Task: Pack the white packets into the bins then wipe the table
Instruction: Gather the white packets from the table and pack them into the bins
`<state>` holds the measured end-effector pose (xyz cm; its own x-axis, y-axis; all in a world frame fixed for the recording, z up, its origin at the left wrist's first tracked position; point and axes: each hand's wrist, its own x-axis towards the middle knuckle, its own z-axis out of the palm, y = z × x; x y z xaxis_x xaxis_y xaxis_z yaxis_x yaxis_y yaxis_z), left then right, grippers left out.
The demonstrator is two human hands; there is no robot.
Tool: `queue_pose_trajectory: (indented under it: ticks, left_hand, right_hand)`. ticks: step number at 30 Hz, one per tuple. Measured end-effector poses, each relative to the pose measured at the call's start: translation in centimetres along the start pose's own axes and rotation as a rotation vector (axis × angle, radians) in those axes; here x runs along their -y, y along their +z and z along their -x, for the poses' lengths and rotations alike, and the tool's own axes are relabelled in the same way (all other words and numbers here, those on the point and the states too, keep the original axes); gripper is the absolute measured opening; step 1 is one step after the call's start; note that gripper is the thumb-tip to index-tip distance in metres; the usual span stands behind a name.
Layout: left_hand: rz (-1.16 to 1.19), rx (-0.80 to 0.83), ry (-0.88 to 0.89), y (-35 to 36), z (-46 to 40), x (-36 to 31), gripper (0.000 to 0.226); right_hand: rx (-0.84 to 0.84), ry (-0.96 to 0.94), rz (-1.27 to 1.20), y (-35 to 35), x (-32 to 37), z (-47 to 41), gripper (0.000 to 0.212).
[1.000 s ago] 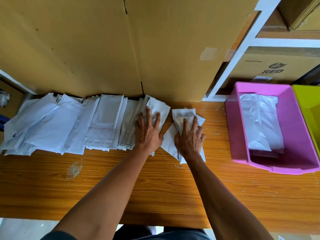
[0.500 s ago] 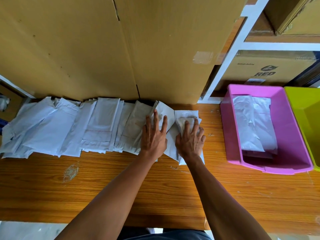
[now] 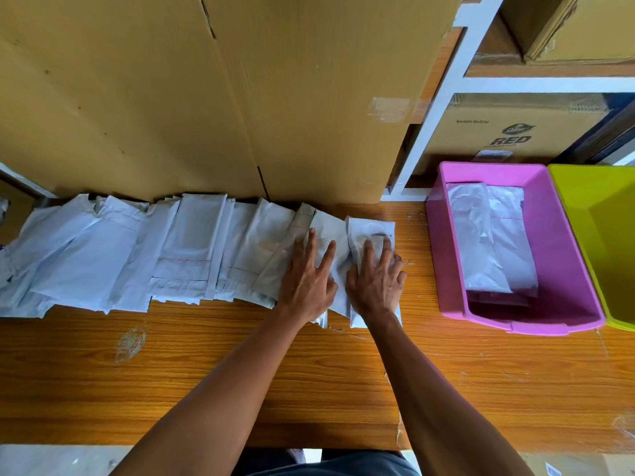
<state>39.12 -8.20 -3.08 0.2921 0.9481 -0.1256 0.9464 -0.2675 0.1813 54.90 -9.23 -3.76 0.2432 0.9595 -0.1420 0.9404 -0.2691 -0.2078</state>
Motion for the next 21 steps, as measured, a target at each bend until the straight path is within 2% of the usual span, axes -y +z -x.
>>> queue_pose_trajectory:
  ticks: [4,11,21]
  left_hand:
    - [-0.034,0.068,0.004,1.4,0.0,0.1,0.096]
    - [-0.046,0.077,-0.041,1.4,0.3,-1.6,0.094]
    - [0.060,0.069,-0.006,-0.8,1.6,-1.6,0.092]
  right_hand:
    - [0.004,-0.021,0.021,0.8,-0.8,0.6,0.072]
    - [-0.011,-0.029,-0.017,1.3,-0.8,1.1,0.067]
    - [-0.024,-0.046,-0.043,-0.4,-1.3,2.7,0.067]
